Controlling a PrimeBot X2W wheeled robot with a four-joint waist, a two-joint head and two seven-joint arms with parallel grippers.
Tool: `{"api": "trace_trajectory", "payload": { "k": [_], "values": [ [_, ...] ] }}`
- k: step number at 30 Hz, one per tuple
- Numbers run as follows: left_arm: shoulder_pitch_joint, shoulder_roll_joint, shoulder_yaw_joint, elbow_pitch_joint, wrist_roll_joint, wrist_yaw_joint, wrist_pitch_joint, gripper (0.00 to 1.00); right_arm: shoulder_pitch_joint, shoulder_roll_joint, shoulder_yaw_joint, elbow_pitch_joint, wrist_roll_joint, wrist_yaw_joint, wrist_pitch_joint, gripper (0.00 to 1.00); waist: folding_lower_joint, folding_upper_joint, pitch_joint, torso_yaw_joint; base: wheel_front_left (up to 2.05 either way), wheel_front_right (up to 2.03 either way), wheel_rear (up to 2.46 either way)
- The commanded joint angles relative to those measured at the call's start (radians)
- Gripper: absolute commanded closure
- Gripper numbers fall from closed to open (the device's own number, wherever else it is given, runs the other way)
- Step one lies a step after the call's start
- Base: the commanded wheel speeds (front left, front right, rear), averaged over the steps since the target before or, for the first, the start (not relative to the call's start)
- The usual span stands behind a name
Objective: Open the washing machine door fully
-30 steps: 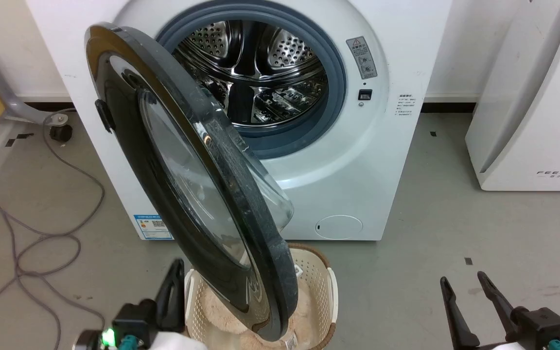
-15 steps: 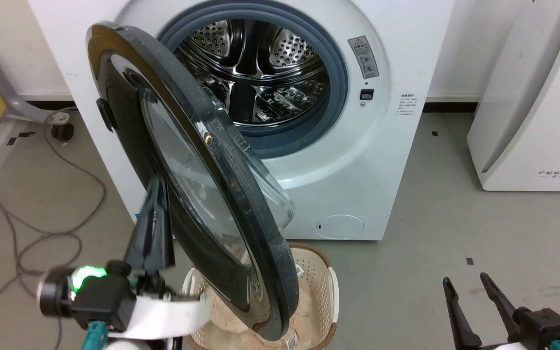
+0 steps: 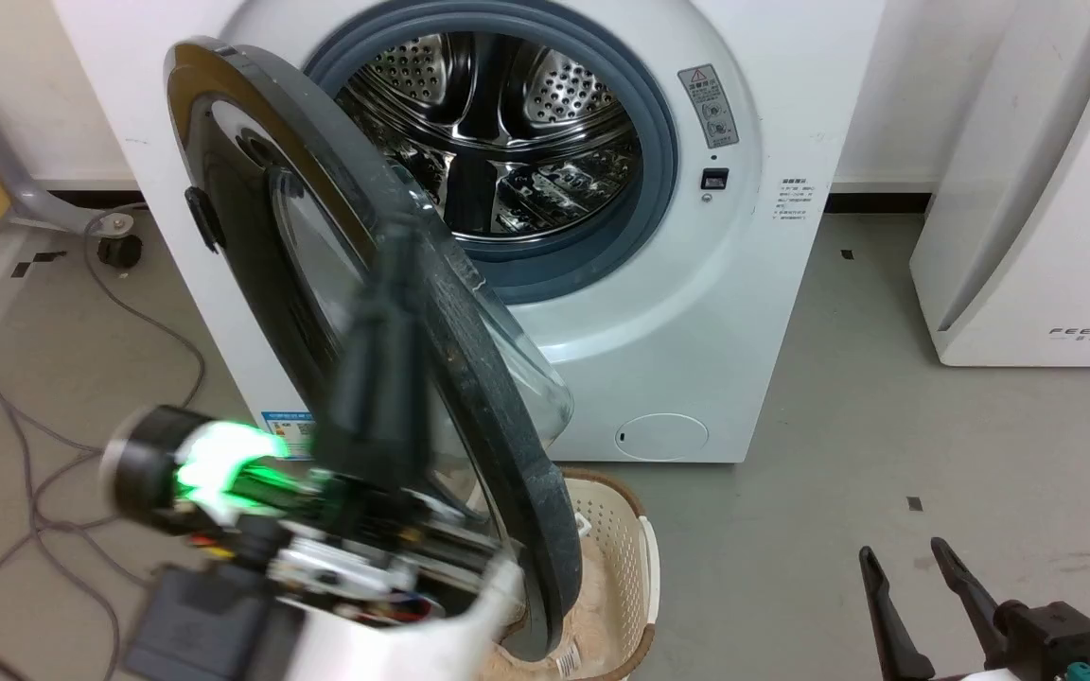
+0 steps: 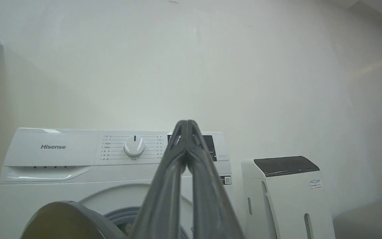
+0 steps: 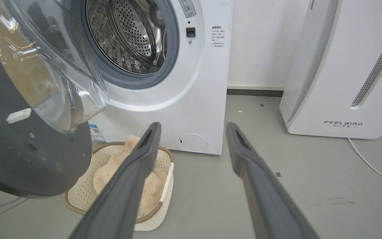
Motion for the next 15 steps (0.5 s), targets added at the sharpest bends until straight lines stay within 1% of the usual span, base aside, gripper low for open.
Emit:
{"api": "trace_trajectory", "payload": {
  "k": [1, 4, 11, 13, 15],
  "values": [
    [-0.013, -0.008, -0.038, -0.010, -0.008, -0.016, 0.022, 1.00, 0.007, 0.004, 0.003, 0.005, 0.013, 0.003, 0.001, 0.00, 0.0000, 0.0000, 0.000, -0.001, 0.00, 0.00, 0.00],
    [-0.005, -0.015, -0.108, -0.003, -0.023, -0.040, 0.065, 1.00, 0.009, 0.004, 0.006, 0.009, 0.016, 0.003, 0.001, 0.00, 0.0000, 0.0000, -0.001, -0.001, 0.00, 0.00, 0.00],
    [0.049, -0.023, -0.254, 0.068, -0.050, -0.078, 0.189, 1.00, 0.010, 0.004, 0.010, 0.021, 0.022, 0.003, 0.002, 0.00, 0.0000, 0.0000, 0.002, 0.004, 0.00, 0.00, 0.00],
    [0.069, -0.024, -0.291, 0.098, -0.060, -0.088, 0.226, 1.00, 0.010, 0.004, 0.010, 0.026, 0.023, 0.003, 0.003, 0.00, 0.0000, 0.0000, 0.002, 0.006, 0.00, 0.00, 0.00],
    [0.079, -0.024, -0.307, 0.115, -0.064, -0.091, 0.245, 1.00, 0.010, 0.004, 0.010, 0.029, 0.025, 0.003, 0.004, 0.00, 0.0000, 0.0000, 0.002, 0.007, 0.00, 0.00, 0.00]
  ]
}}
